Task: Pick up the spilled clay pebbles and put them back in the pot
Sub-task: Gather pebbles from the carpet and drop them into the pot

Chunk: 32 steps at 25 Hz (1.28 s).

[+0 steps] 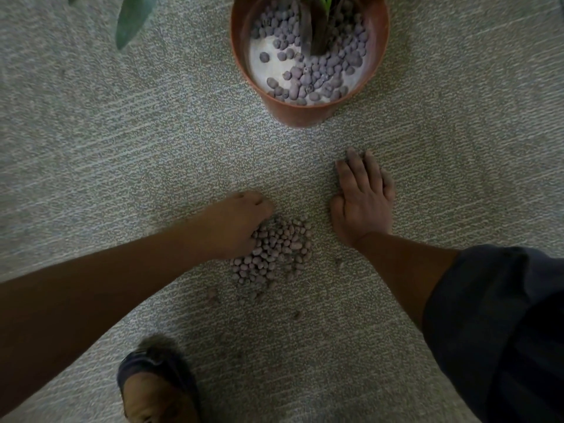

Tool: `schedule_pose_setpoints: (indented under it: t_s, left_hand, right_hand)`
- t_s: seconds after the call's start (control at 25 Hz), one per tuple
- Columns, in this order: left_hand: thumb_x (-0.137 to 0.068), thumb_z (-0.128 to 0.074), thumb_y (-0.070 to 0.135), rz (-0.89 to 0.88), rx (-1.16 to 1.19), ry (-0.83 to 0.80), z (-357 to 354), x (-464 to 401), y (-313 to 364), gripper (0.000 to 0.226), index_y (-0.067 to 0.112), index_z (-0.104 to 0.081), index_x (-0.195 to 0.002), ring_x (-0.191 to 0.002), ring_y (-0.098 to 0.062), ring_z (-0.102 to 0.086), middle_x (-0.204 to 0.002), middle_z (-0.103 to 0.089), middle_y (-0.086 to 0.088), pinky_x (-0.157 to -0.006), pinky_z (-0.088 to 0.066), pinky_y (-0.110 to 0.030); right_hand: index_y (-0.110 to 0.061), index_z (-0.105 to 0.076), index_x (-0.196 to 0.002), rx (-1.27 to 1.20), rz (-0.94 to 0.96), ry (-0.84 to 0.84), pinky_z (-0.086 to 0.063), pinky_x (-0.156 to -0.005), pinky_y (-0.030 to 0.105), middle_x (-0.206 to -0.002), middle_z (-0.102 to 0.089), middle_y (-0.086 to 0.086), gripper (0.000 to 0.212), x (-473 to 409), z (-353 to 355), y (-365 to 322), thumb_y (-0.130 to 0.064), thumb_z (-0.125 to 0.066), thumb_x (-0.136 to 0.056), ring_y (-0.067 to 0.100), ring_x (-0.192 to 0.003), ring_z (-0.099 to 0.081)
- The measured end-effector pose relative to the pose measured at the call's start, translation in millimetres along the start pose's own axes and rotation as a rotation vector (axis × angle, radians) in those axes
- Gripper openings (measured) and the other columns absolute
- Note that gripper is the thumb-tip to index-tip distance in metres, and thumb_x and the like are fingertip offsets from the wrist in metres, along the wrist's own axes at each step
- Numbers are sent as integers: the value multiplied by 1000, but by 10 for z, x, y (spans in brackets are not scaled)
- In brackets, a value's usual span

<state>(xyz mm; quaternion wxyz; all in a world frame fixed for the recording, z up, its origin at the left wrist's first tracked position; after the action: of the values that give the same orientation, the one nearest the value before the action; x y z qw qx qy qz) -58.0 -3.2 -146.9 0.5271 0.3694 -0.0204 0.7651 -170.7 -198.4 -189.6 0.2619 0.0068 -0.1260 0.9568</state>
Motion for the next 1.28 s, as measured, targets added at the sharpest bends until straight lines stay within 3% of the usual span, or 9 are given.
schedule_pose_setpoints:
  t_s: [0.32, 0.52, 0.64, 0.72, 0.88, 1.0, 1.08, 1.16, 1.28]
  left_hand:
    - [-82, -64, 14, -103, 129, 166, -91, -12, 62, 30, 15, -66, -112, -97, -26, -60, -112, -56, -7, -79, -52, -39]
    - [-77, -79, 5, 163, 805, 228, -32, -21, -302, 19, 21, -73, -87, -73, 0, -64, -83, -70, 8, -65, -54, -19]
    - [-87, -69, -2, 381, 1590, 15, -157, -20, -360, 14, 11, -71, -92, -66, -14, -64, -81, -66, -8, -59, -56, -23]
    - [-84, -62, -2, 367, 1912, -150, -106, 3, -210, 14, 9, -67, -92, -64, -14, -58, -80, -59, -9, -55, -52, -22]
    - [-71, -40, 9, 237, 2114, -267, 330, 36, 180, 14, 10, -53, -77, -61, -11, -26, -74, -42, -4, -49, -22, -20]
    - [-77, -41, 18, 174, 2157, -95, 876, -38, 332, 13, 12, -53, -75, -58, -10, -23, -72, -44, -2, -46, -25, -19]
    - [-85, -44, 24, 162, 2172, 127, 1267, -98, 333, 24, 10, -63, -81, -61, -12, -47, -75, -56, -4, -55, -45, -21]
    - [-92, -42, 23, 170, 2204, 304, 1552, -158, 318, 34, 1, -67, -93, -78, -19, -66, -88, -68, -12, -77, -58, -30]
    - [-98, -38, 24, 220, 2208, 387, 1684, -249, 320, 47, -13, -61, -117, -109, -28, -67, -113, -69, -25, -99, -54, -41]
  right_hand:
    - [-25, -33, -151, 4, -4, -7, -13, -122, 49, -166, -24, -3, 62, 3, 15, -5, -36, -39, -90, 26, -155, -14]
    - [-25, -33, -151, 12, -2, -11, -13, -122, 49, -166, -23, -2, 62, 5, 16, -7, -36, -39, -90, 26, -155, -13]
    - [-26, -33, -151, 5, -2, -4, -7, -121, 44, -166, -22, -3, 62, -7, 13, -8, -35, -40, -89, 26, -154, -13]
    - [-26, -33, -150, 19, -3, 9, -4, -120, 41, -165, -22, -4, 63, -5, 10, -10, -35, -41, -89, 26, -154, -14]
    - [-26, -32, -151, 27, 4, 7, -1, -120, 39, -165, -22, -3, 64, -7, -1, 1, -36, -42, -89, 27, -154, -14]
    - [-26, -32, -152, 43, 5, 3, -4, -120, 41, -166, -22, -2, 64, -9, -1, -7, -37, -42, -90, 27, -154, -14]
    - [-26, -32, -153, 51, 3, -4, -5, -120, 42, -166, -22, -2, 63, -6, -2, -5, -37, -41, -91, 27, -154, -13]
    - [-26, -31, -153, 47, 2, -16, -5, -121, 43, -166, -22, -2, 63, -3, -3, -3, -38, -40, -92, 27, -154, -13]
    - [-26, -31, -153, 40, -1, -22, -8, -121, 46, -166, -23, -1, 63, -2, 7, -6, -38, -39, -92, 27, -154, -13]
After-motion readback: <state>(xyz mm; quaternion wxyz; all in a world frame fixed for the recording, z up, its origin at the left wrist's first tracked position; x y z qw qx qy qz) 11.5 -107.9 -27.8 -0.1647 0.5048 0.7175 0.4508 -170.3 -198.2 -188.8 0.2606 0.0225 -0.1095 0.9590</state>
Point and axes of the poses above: each hand's wrist, its own x-axis away from the middle knuckle, its own z-axis out of the back of the hand, y = z × x, the point moved 7 cm from there along -x, towards the middle knuckle
